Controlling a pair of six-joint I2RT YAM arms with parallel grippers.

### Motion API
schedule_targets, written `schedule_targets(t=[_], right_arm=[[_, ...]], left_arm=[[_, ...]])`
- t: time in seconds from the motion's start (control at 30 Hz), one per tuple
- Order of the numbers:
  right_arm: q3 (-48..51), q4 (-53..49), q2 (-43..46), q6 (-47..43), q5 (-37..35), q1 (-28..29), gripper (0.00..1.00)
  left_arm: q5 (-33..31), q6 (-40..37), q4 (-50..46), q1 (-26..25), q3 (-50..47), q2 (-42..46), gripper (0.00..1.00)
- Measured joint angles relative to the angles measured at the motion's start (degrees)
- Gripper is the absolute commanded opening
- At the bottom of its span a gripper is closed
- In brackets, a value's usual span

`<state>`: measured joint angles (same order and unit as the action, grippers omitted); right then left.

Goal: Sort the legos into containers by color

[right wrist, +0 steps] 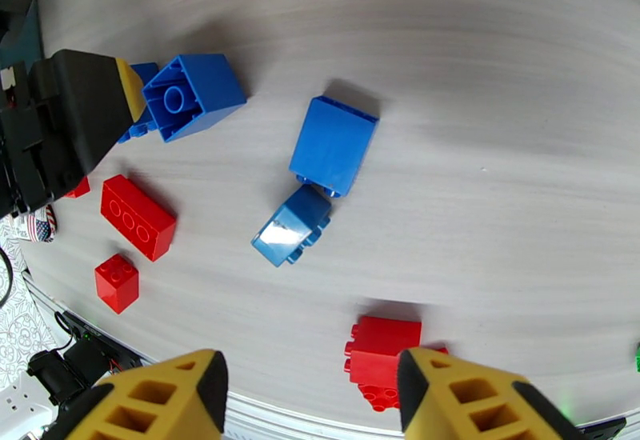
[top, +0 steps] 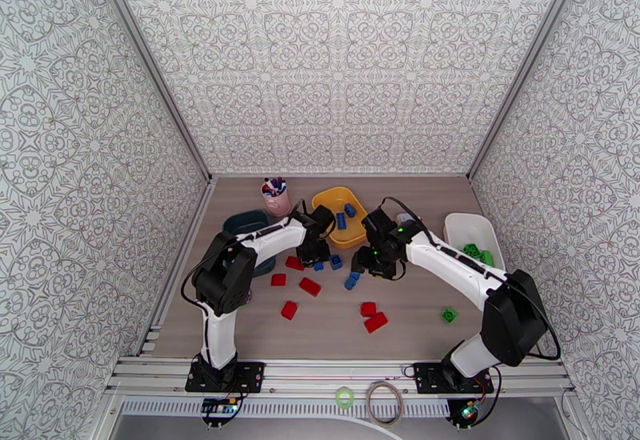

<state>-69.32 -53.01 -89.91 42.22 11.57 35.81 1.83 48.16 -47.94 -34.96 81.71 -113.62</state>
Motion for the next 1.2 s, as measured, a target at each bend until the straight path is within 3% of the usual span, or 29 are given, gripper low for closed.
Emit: schedule_targets(t=[0.3, 0.5, 0.67, 0.83, 0.93, 1.13, 1.2], right_arm=[[-0.2, 1.8, -1.5, 0.7, 1.1, -0.1, 0.61], [-1.0, 4.9, -3.8, 1.8, 4.4, -1.7, 0.61], [-3.2, 6.3, -6.3, 1.9, 6.6, -4.2, 0.60], [-4.9, 6.6, -6.5, 1.9, 7.6, -6.7, 0.60], [-5.5, 6.5, -6.5, 1.9, 7.8, -8.0, 0.60], [-5.6, 5.6, -6.5, 1.4, 7.8, -9.5, 0.61], [-5.6, 5.2, -6.4, 1.2, 7.8, -9.8, 0.61]], left_arm=[[0.1, -1.0, -0.9, 0.0, -1.6, 8.8, 0.34], [3.4, -3.2, 0.6, 1.2, -1.6, 15.8, 0.35], [6.9, -4.8, 1.4, 4.4, 2.7, 14.7, 0.35], [9.4, -6.1, 2.2, 6.5, 12.8, 8.3, 0.36], [11.1, -6.8, 2.2, 6.8, 19.1, 3.2, 0.41], [13.6, -8.1, 1.4, 6.7, 30.3, -6.6, 0.69], [13.6, -8.2, 0.5, 6.7, 33.5, -8.8, 0.74]])
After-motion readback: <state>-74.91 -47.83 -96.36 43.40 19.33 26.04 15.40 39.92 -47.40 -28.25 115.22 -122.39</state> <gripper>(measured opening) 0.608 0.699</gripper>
